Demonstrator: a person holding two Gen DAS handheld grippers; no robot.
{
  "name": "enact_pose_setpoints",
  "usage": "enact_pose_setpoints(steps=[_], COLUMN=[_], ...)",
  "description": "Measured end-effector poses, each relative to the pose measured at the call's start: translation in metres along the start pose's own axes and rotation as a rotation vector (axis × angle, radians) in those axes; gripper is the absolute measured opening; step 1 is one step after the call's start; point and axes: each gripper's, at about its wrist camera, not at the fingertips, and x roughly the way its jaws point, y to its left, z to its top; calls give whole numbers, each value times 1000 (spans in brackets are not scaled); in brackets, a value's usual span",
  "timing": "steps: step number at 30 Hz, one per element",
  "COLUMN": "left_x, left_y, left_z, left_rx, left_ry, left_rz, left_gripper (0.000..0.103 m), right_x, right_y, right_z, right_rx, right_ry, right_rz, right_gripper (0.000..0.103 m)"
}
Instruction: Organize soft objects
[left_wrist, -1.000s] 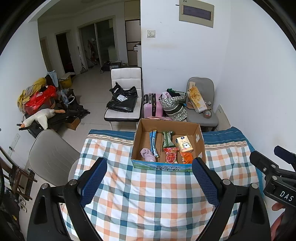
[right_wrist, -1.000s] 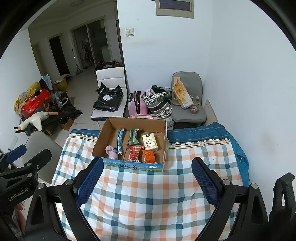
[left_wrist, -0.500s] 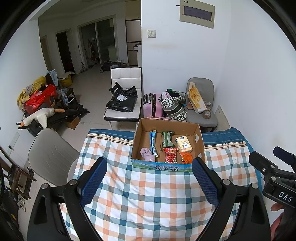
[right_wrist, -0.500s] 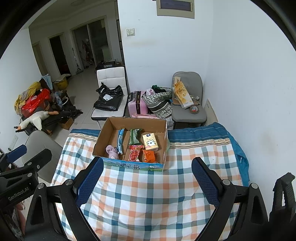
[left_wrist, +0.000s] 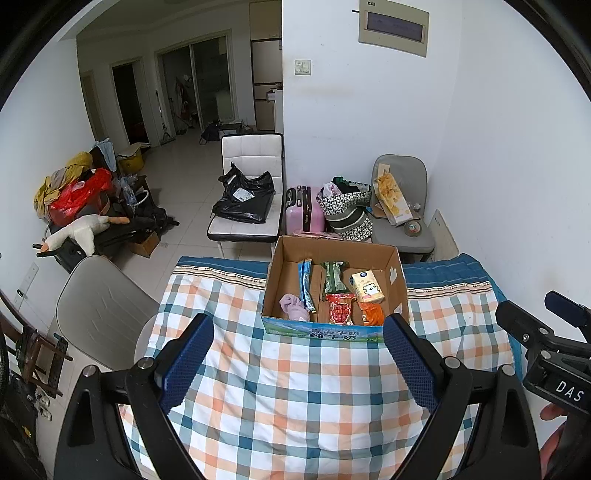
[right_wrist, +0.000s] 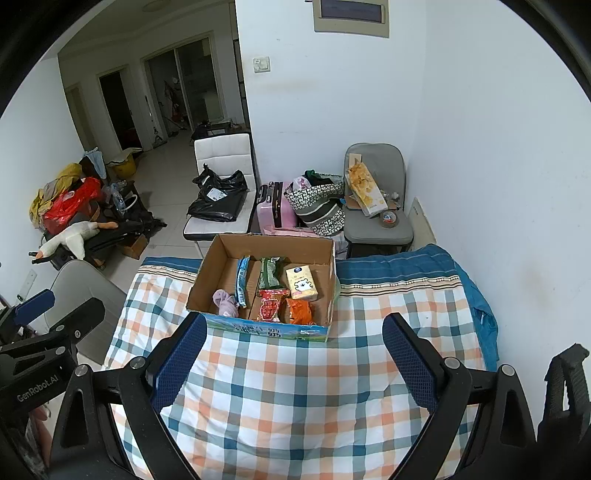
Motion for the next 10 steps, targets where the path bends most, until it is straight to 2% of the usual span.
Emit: enact_pose_setpoints(steps=[10], left_x=[-1], left_y=[2], left_z=[-1], left_rx=[-3], left_ry=[-1], left_rz=[1], left_gripper=[94], right_x=[0], right_y=[0], right_z=[0], right_rx=[1], right_ry=[-1], right_rz=[2], right_gripper=[98])
